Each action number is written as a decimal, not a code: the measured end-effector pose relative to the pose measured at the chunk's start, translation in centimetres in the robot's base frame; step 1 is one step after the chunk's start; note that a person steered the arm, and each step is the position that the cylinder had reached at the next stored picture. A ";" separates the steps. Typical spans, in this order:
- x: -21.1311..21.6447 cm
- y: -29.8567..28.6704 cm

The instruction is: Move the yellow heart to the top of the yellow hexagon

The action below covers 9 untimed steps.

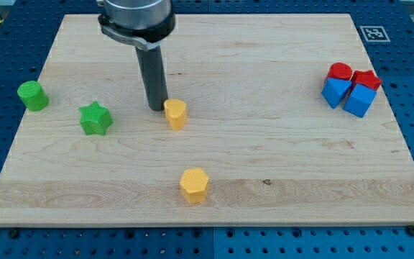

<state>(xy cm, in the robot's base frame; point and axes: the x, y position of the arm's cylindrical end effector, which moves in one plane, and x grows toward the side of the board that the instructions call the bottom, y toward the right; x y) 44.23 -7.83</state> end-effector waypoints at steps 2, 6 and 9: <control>3.1 3.1; -0.4 6.6; 2.4 6.9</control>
<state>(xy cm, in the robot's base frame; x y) 46.67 -0.88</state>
